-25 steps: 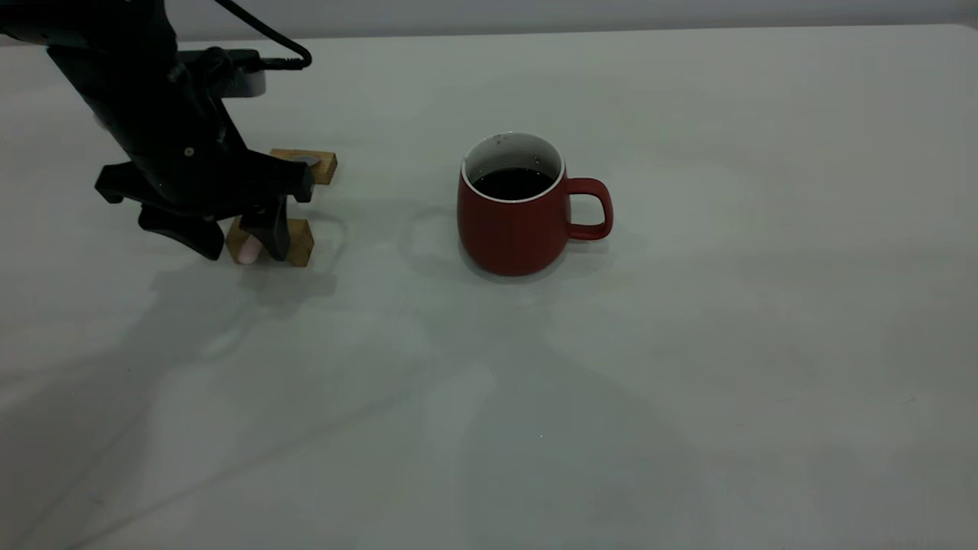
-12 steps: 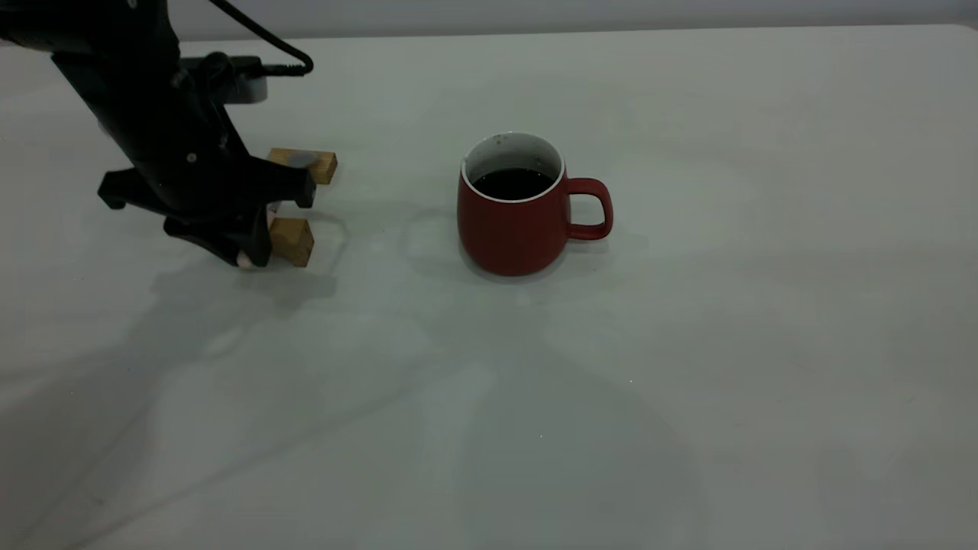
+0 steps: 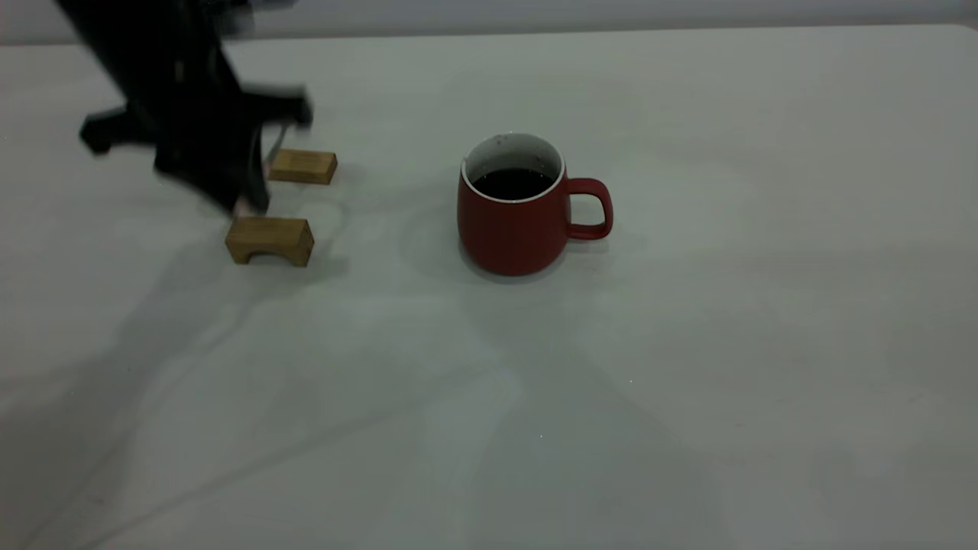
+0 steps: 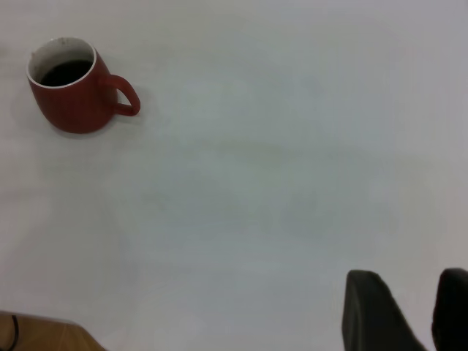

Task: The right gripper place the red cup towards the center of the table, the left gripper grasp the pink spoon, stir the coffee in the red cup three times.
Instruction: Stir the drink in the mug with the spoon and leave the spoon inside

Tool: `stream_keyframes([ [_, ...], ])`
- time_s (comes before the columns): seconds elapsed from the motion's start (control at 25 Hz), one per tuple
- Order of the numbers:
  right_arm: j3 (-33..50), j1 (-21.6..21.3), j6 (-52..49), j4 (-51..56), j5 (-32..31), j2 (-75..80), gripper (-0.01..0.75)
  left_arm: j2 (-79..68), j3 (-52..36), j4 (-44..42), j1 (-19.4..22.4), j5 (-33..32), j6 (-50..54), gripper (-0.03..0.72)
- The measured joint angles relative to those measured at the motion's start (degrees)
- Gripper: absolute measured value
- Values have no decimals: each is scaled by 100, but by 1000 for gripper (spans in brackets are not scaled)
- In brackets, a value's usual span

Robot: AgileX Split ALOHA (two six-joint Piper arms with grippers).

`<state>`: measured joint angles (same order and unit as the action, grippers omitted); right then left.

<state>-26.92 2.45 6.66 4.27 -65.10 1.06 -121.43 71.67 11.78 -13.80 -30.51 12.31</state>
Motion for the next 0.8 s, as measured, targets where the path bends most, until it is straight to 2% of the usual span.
stream_keyframes([
  [0.08,0,0,0,0,0,0,241,205,217,961,0,-572,317,180],
  [0.24,0,0,0,0,0,0,241,384,373,3156,0,-1788,1709,180],
  [0.36,0,0,0,0,0,0,241,372,373,5101,0,-2204,2683,180],
  [0.44,0,0,0,0,0,0,241,366,373,6015,0,-2379,3084,180],
  [0.8,0,0,0,0,0,0,241,-190,385,7564,-90,-2465,3406,180],
])
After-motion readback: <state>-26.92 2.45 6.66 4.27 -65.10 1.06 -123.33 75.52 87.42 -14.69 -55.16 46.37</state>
